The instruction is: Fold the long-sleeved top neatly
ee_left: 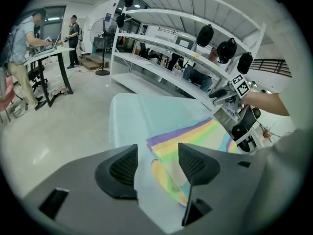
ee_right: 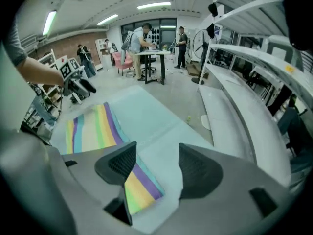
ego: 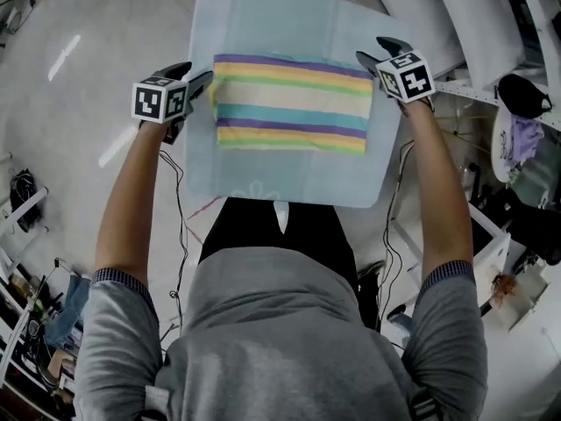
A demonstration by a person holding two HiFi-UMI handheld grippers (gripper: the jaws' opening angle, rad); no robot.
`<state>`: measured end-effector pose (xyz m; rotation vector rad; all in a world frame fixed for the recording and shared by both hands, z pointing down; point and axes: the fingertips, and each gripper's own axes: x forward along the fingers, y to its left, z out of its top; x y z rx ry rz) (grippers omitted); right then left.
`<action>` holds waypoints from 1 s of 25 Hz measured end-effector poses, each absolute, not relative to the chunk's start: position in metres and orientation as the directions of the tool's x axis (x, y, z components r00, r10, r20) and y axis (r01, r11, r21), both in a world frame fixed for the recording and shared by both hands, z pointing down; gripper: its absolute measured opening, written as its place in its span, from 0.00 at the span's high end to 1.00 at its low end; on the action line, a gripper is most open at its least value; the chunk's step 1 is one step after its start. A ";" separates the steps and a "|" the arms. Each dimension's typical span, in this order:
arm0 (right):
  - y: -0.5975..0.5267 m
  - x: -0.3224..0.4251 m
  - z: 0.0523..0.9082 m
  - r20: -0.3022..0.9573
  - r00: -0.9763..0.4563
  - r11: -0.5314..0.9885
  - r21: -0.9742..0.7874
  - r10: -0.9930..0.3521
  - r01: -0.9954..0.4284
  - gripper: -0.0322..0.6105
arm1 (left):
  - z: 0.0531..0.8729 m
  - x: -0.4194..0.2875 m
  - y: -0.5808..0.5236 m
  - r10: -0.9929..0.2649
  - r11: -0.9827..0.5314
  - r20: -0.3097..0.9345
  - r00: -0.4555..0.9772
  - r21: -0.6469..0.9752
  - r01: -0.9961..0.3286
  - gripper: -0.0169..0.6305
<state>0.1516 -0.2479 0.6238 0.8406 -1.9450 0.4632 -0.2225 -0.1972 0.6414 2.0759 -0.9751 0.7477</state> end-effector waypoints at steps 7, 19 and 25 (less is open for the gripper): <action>-0.185 0.072 0.567 0.759 -0.500 0.666 -0.118 -0.418 -0.737 0.49 | 0.609 -0.213 -0.145 -0.504 -0.331 0.686 0.526 0.409 -0.850 0.53; -0.090 -0.018 0.576 0.655 -0.601 0.589 -0.284 -0.458 -0.757 0.47 | 0.639 -0.200 -0.110 -0.541 -0.217 0.740 0.400 0.336 -0.916 0.51; -0.080 -0.032 0.593 0.661 -0.611 0.566 -0.325 -0.436 -0.757 0.48 | 0.687 -0.199 -0.112 -0.503 -0.199 0.795 0.339 0.275 -0.941 0.51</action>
